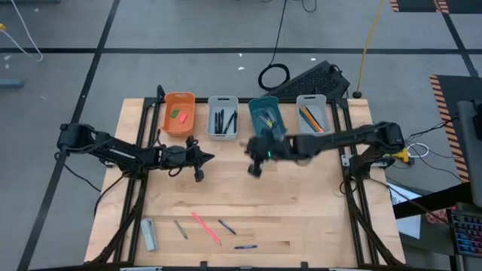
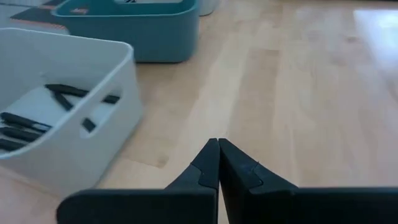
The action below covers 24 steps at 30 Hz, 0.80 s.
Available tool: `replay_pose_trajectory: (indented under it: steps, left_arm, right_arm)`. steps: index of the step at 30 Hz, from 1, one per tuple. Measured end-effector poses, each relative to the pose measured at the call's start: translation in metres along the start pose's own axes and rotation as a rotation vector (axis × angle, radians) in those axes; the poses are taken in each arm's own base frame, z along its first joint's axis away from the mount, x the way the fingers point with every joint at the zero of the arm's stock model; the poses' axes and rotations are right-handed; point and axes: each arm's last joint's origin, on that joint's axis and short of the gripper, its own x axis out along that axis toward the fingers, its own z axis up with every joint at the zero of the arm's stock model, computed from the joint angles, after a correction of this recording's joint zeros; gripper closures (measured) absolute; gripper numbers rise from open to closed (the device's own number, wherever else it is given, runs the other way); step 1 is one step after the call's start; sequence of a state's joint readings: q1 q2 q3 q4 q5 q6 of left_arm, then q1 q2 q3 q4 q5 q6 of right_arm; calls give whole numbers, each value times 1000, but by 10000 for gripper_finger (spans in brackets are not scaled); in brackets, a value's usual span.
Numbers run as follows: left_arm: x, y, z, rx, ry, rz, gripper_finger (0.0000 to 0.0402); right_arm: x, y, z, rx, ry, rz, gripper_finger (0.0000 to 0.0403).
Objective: Sort crayons/erasers/pens/pencils in bins
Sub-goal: Put the blue crayon into the blue bin
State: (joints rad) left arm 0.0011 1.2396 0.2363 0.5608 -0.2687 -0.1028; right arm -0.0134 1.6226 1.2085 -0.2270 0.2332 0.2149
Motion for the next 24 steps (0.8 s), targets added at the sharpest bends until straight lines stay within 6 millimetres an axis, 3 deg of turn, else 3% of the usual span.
replay_pose_trajectory:
  steps: [6,11,14,20,24]
  left_arm:
    - [-9,-6,-17,8,-10,-96,398]
    - [-13,-18,-20,33,10,-207,398]
    - [-15,-32,-19,57,33,-271,399]
    - [-25,-59,-19,102,77,-301,400]
    - [-31,-69,-18,113,38,-279,399]
  right_arm:
    - [6,44,-57,69,-66,143,402]
    - [2,59,-97,139,-206,272,402]
    - [-1,64,-116,148,-206,251,402]
    - [-14,88,-126,91,-205,278,403]
    - [-24,111,-120,39,-180,261,403]
